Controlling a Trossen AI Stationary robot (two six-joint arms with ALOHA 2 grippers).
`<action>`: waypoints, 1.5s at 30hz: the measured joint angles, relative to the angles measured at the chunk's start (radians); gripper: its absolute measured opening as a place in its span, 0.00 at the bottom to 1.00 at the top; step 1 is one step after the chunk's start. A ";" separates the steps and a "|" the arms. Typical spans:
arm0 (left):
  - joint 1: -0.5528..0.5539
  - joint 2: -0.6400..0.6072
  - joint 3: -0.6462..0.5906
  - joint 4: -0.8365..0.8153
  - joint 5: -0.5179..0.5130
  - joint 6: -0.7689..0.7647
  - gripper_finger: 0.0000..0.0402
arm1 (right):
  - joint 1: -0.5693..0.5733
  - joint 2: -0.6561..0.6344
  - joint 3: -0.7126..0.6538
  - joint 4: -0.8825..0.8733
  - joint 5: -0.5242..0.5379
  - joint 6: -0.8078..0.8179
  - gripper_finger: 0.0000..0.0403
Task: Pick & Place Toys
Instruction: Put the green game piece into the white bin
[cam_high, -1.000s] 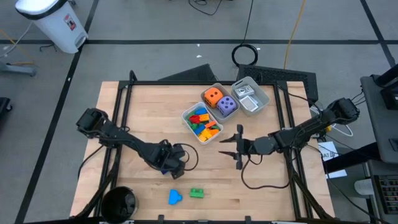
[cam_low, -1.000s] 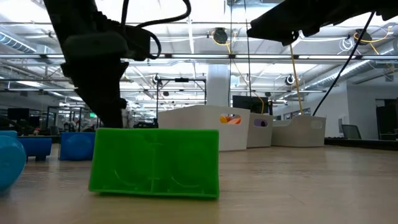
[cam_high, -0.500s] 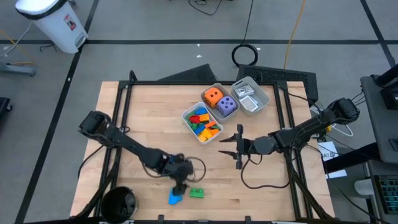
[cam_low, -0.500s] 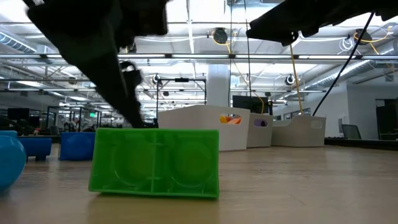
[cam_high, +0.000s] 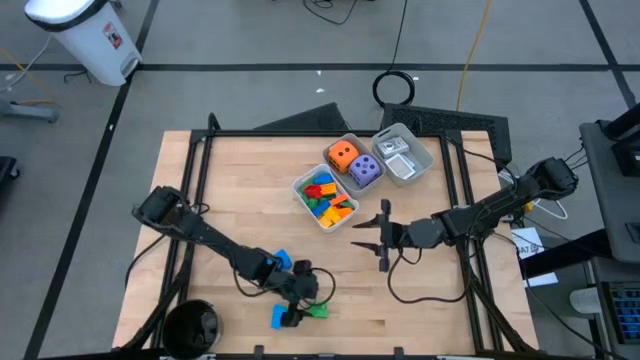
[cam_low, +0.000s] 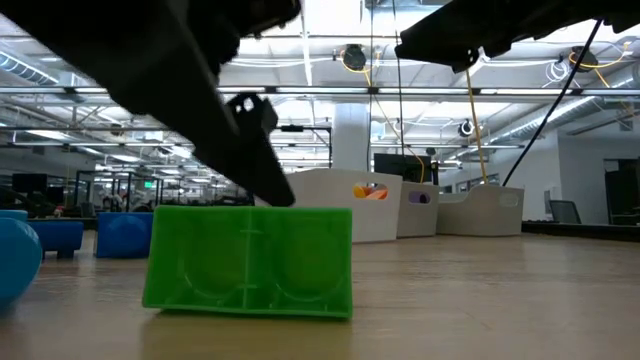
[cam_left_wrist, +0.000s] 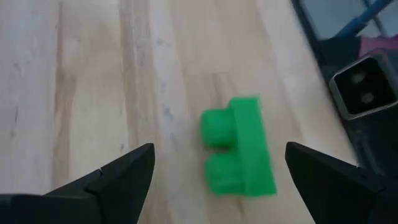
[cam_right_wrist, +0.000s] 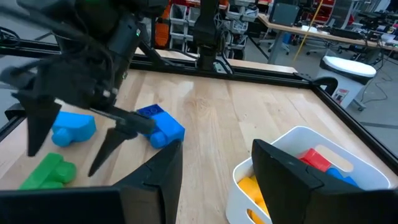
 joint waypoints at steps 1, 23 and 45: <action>0.000 0.014 0.000 0.004 0.004 0.003 0.91 | -0.003 0.000 0.000 -0.001 -0.001 -0.001 0.41; 0.029 0.073 0.000 -0.001 0.039 -0.052 0.63 | -0.030 0.000 0.000 -0.023 -0.003 0.027 0.41; 0.110 0.071 0.000 0.012 0.167 -0.079 0.01 | -0.030 0.000 0.000 -0.023 -0.003 0.027 0.41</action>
